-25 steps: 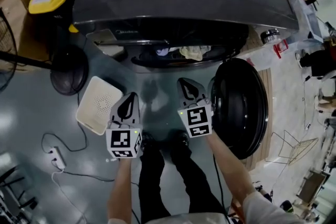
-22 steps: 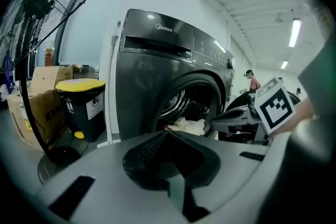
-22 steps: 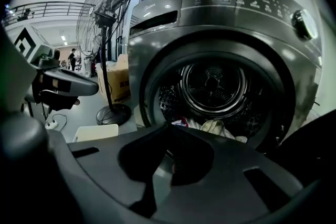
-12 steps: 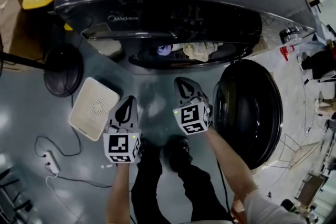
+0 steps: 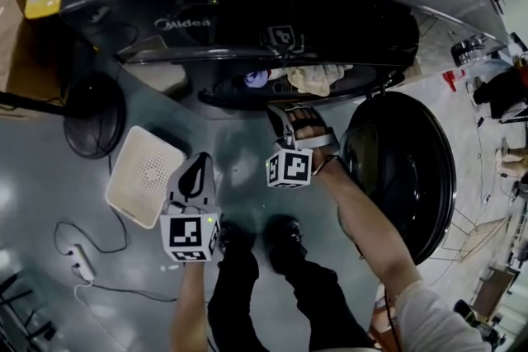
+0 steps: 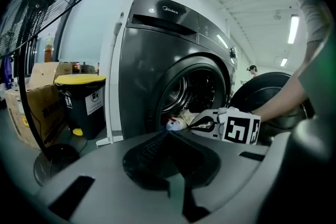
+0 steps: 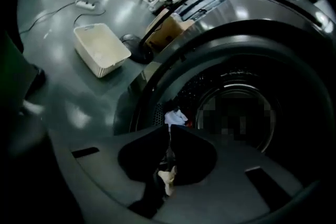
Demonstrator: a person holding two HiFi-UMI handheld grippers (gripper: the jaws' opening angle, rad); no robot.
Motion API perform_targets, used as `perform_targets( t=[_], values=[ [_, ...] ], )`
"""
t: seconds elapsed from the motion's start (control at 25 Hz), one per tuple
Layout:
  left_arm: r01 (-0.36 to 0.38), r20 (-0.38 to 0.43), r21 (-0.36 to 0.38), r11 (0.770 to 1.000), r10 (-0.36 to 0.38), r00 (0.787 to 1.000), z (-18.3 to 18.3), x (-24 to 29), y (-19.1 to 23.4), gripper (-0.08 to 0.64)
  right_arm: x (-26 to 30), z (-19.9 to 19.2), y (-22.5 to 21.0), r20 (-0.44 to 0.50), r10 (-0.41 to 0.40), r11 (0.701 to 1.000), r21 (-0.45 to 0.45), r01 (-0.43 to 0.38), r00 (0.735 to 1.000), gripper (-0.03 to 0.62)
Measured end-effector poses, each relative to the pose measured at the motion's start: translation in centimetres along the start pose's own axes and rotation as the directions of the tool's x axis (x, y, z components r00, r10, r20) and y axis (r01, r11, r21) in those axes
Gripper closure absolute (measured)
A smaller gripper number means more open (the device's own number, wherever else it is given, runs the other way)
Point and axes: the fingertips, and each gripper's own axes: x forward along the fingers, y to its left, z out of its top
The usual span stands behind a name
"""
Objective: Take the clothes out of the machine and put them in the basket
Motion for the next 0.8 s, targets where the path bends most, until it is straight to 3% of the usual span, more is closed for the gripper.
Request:
perform_targets(
  t=[0.08, 0.2, 0.36, 0.4, 0.8],
  values=[
    [0.001, 0.001, 0.003, 1.0, -0.001, 1.0, -0.2, 0.0, 0.1, 0.541, 1.1, -0.5, 0.6, -0.021, 0.016, 0.991, -0.13, -0.018, 1.0, 0.566],
    [0.005, 0.0, -0.016, 1.0, -0.005, 1.0, -0.7, -0.2, 0.1, 0.541, 2.8, -1.7, 1.4, -0.077, 0.07, 0.981, -0.176, -0.083, 0.995, 0.56],
    [0.009, -0.028, -0.014, 1.0, -0.009, 1.0, -1.4, -0.2, 0.0, 0.541, 5.6, -2.6, 0.0, -0.131, 0.051, 0.986, -0.153, -0.071, 0.99, 0.343],
    [0.011, -0.02, -0.01, 1.0, -0.012, 1.0, -1.5, -0.2, -0.1, 0.541, 6.4, -3.1, -0.5, -0.146, 0.035, 0.987, -0.153, -0.057, 0.989, 0.327],
    [0.001, -0.01, -0.018, 1.0, -0.001, 1.0, -2.9, -0.2, 1.4, 0.541, 10.6, -4.9, -2.4, -0.215, 0.006, 0.985, -0.166, -0.043, 0.977, 0.314]
  ],
)
